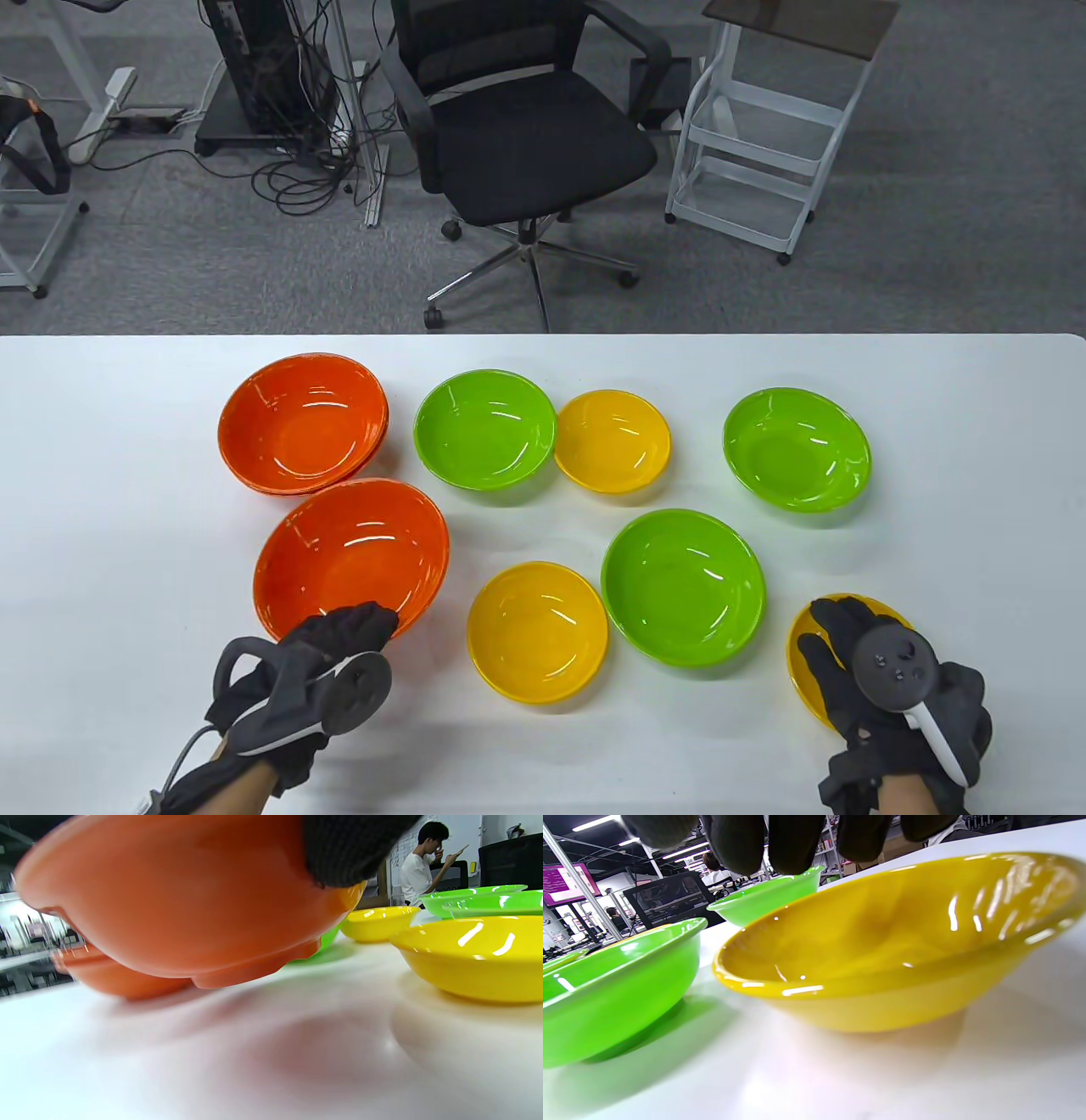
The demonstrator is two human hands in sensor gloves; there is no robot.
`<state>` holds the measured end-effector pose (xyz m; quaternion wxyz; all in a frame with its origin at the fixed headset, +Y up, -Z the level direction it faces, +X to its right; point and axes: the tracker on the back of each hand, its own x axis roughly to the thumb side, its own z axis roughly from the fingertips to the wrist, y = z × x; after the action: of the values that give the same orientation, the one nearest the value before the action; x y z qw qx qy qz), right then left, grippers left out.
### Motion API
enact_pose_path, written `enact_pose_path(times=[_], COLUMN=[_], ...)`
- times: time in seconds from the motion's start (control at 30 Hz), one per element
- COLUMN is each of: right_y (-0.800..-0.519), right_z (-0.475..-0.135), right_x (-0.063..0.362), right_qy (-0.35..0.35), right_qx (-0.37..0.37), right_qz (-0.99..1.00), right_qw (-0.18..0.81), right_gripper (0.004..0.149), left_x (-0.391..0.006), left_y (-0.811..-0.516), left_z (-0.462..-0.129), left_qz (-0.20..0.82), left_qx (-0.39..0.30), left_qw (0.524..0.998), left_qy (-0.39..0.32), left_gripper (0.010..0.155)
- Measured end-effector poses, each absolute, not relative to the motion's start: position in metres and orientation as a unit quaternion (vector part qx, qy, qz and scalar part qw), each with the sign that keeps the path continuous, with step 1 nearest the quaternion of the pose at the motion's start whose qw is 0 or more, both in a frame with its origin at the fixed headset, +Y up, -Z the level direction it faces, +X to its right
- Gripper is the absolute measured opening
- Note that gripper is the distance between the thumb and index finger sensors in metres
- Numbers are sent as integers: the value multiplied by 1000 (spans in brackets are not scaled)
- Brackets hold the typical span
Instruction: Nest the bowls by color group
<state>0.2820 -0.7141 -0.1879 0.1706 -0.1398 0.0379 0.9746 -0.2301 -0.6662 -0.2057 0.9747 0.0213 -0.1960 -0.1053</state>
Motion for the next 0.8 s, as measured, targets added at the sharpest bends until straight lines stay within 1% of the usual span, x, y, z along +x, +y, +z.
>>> enact_pose_path(times=[0.1, 0.17, 0.27, 0.3, 0.37, 0.47, 0.63, 0.8], right_y=[-713, -712, -710, -709, -707, -704, -701, -699], right_z=[-187, -187, -187, -186, -186, -185, -183, -184], right_x=[280, 278, 277, 277, 276, 276, 272, 269], right_qy=[35, 34, 28, 26, 19, 10, 0, -3], right_qx=[-135, -132, -130, -128, -127, -127, -124, -120], right_qz=[976, 977, 977, 978, 979, 979, 979, 980], right_qw=[168, 164, 164, 164, 161, 159, 162, 156], right_gripper=[57, 57, 57, 58, 58, 58, 58, 58], left_x=[-238, -247, -258, -263, -269, -275, -282, -288], left_y=[-650, -644, -643, -645, -649, -659, -674, -687], left_z=[-221, -240, -268, -284, -307, -338, -368, -384], left_qz=[-135, -138, -153, -173, -182, -164, -134, -129], left_qx=[46, 59, 65, 68, 60, 48, 25, 3], left_qw=[974, 976, 977, 975, 977, 983, 990, 992], left_qy=[-178, -156, -137, -121, -98, -59, -30, -7], left_gripper=[50, 49, 49, 49, 49, 49, 49, 50])
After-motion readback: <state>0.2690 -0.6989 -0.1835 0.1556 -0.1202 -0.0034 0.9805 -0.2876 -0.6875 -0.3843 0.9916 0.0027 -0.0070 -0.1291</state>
